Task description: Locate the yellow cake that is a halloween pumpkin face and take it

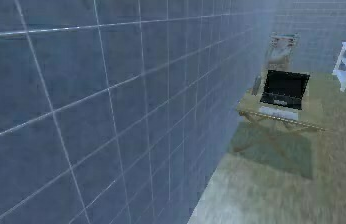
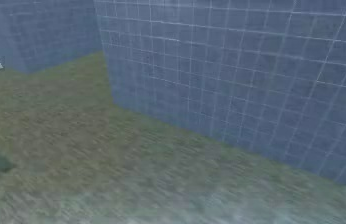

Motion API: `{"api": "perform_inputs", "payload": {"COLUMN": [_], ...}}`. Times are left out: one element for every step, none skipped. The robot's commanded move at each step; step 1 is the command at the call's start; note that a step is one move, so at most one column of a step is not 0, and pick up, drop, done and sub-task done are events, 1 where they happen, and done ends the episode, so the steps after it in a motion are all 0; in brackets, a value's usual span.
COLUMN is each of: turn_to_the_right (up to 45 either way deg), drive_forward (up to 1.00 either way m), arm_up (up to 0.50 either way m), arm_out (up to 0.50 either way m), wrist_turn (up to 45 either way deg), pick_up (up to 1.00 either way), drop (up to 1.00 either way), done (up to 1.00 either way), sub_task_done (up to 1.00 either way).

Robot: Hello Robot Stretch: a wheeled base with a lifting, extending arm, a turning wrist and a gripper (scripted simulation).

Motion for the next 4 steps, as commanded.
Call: {"api": "perform_inputs", "payload": {"turn_to_the_right": [45.0,45.0,27.0,0.0], "drive_forward": [0.00,0.00,0.00,0.10], "arm_up": [0.00,0.00,0.00,0.00], "arm_out": [0.00,0.00,0.00,0.00], "wrist_turn": [0.0,0.0,0.0,0.0], "pick_up": [0.00,0.00,0.00,0.00], "drop": [0.00,0.00,0.00,0.00], "done": [0.00,0.00,0.00,0.00], "sub_task_done": [0.00,0.00,0.00,0.00]}}
